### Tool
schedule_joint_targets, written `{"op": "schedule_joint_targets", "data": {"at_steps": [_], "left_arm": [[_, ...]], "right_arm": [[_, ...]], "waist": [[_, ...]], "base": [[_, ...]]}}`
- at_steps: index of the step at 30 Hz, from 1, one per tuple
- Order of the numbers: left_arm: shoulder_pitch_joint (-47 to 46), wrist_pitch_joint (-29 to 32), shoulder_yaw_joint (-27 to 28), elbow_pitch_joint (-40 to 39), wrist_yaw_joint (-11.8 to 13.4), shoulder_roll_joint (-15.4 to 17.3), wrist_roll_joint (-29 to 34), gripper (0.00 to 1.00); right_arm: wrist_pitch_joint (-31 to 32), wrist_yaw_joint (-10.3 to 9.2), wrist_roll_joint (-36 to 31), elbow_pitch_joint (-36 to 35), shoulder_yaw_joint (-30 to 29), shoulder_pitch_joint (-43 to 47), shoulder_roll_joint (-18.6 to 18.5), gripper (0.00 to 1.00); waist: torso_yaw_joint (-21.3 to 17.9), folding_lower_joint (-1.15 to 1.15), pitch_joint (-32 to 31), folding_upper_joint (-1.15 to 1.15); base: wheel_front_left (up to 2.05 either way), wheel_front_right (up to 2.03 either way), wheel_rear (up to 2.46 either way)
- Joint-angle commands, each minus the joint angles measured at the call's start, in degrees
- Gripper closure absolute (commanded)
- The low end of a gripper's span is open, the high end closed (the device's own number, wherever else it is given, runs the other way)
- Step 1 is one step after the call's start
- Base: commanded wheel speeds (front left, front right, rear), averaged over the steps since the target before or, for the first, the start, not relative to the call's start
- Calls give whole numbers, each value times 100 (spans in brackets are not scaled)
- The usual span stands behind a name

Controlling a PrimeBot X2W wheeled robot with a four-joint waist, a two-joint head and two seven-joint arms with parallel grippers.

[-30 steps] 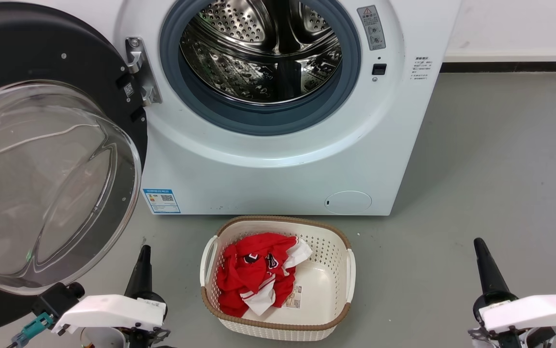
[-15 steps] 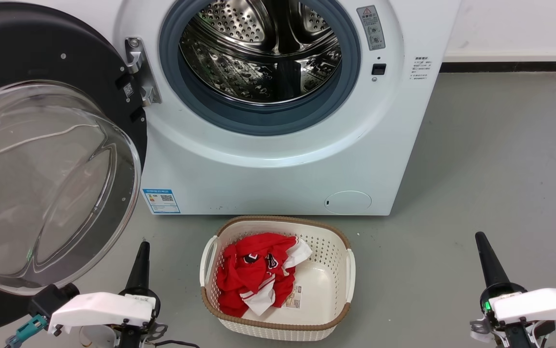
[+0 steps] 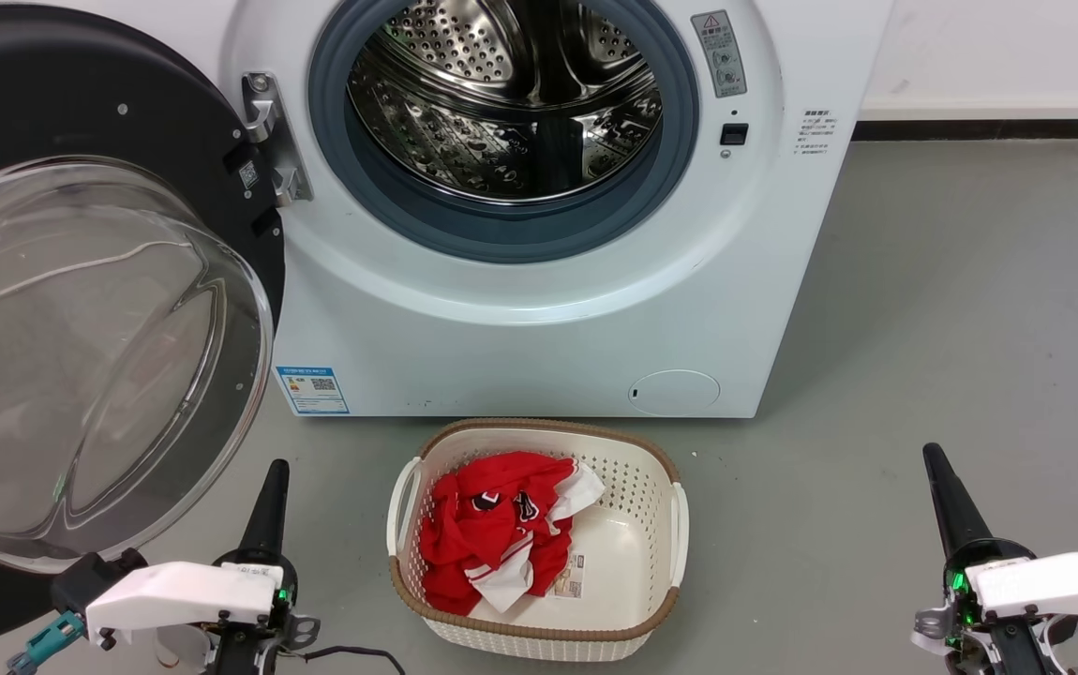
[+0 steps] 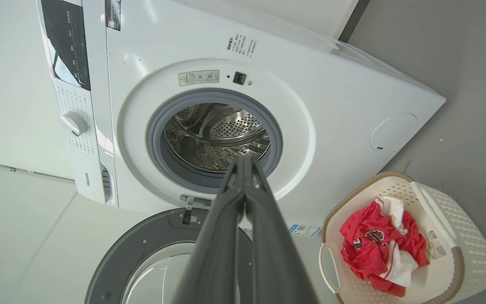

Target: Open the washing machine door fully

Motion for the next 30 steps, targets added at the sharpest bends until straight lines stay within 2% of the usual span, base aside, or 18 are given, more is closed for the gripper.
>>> {"op": "schedule_joint_targets", "data": {"at_steps": [1,30], "left_arm": [[-93,40,35,-9,-44,0,-138,100],[-163,397,209,77,-223,-10,-1587,100]], "right_arm": [[27,1,147,-1,-15,-119,-25,100],[365,0,1555,171,-156,-311,14,100]], "waist": [[0,0,0,0],[-8,0,-1,0]], "base": [[0,0,0],[0,0,0]]}}
